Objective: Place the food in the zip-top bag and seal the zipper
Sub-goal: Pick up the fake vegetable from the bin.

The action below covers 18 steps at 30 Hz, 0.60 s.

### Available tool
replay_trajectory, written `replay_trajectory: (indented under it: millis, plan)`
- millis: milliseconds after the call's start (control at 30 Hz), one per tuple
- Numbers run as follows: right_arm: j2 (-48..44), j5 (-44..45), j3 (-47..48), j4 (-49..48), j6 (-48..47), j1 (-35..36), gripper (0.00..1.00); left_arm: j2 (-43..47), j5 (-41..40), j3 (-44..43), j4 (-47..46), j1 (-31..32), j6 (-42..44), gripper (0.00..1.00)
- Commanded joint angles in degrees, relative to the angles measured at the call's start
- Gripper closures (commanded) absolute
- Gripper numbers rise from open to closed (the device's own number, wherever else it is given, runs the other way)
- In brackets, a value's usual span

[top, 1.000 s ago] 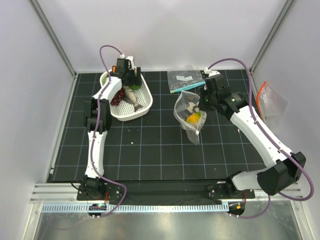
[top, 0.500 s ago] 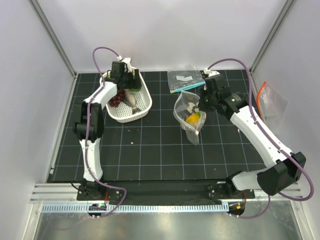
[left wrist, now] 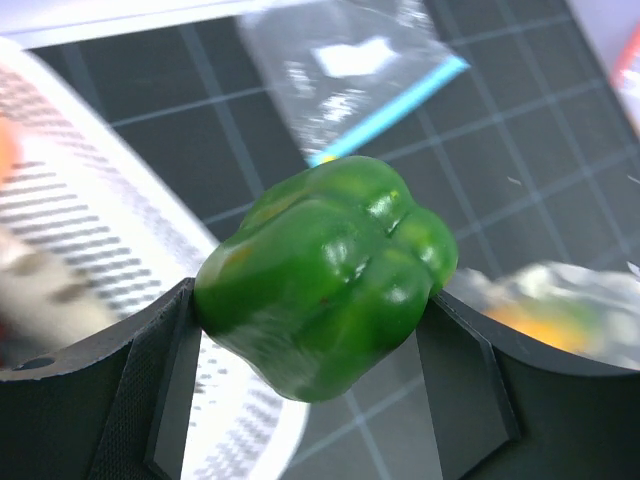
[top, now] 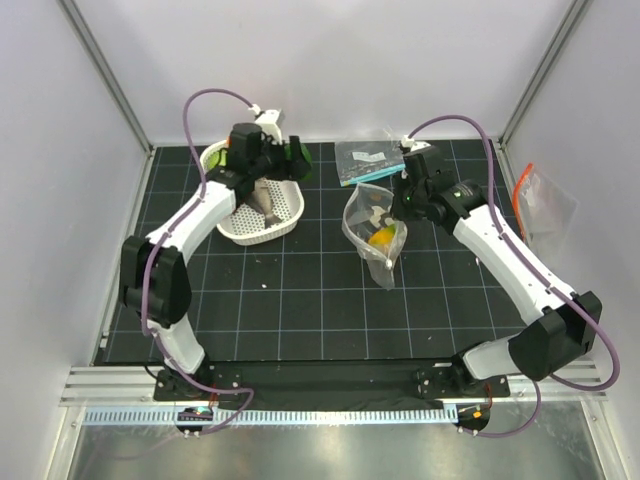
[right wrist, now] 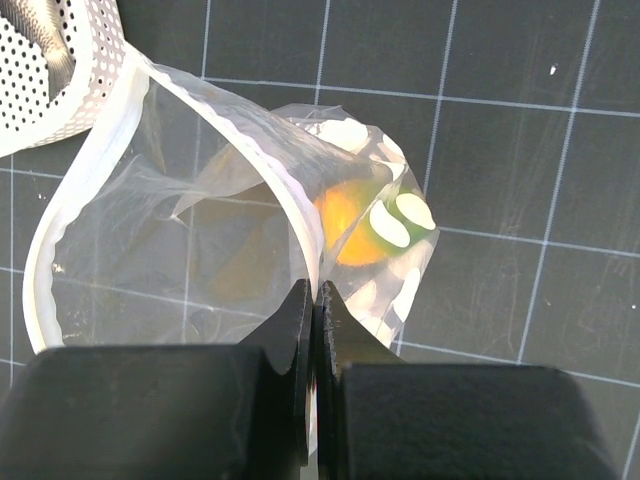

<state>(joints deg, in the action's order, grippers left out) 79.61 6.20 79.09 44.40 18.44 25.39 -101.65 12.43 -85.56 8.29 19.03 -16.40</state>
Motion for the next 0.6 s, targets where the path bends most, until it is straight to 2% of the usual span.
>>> replay_trajectory:
  millis: [0, 200, 467, 567]
  plan:
    - [0.4, -1.0, 2.6, -2.5, 0.6, 0.1, 0.99, 5.2, 2.2, 1.6, -5.0, 4.8, -2.2, 0.53]
    - [0.7, -1.5, 2.8, -2.7, 1.2, 0.1, 0.99, 9.8, 0.6, 3.6, -6.1, 12.2, -2.6, 0.53]
    - [0.5, -2.6, 3.2, -2.9, 1.8, 0.1, 0.99, 16.7, -0.1, 6.6, -8.0, 17.9, -4.2, 0.53]
    - [0.2, -3.1, 3.2, -3.6, 2.4, 0.1, 0.99, 16.3, 0.3, 6.9, -9.0, 19.9, -4.9, 0.53]
